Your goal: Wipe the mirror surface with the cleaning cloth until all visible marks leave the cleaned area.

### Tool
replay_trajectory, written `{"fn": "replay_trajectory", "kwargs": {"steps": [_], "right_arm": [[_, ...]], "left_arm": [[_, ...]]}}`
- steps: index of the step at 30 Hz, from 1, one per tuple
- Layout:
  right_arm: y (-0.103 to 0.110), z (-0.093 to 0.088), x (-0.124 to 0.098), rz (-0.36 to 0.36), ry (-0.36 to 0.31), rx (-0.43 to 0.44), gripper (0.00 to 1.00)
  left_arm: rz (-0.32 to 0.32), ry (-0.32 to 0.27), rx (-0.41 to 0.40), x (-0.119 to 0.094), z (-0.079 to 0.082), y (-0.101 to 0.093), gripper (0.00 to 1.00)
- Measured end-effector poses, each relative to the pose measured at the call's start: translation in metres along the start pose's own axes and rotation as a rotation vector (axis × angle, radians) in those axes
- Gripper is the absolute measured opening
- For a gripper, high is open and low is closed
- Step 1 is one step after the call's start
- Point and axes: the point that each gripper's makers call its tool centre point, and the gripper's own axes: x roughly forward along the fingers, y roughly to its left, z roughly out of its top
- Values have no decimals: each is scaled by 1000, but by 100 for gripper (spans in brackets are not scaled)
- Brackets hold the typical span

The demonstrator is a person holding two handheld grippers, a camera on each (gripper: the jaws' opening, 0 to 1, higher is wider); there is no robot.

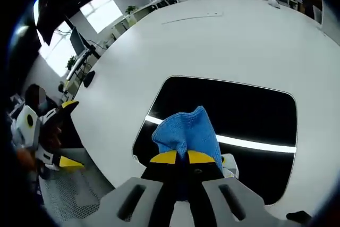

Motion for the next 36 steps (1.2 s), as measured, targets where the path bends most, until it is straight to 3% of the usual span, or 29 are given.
{"fn": "replay_trajectory", "kwargs": {"steps": [6,22,32,36], "right_arm": [[4,-6,-4,-7,7,-44,0],[12,-20,-10,24,9,28,0],[11,-20,-10,27,4,5,0],[4,-21,-12,31,2,37,0]], "left_arm": [[1,0,1,0,-1,1,99],[-4,4,5,1,-2,0,98],[-2,5,5,1,-1,0,98],[-1,4,5,0,-1,0,98]]}}
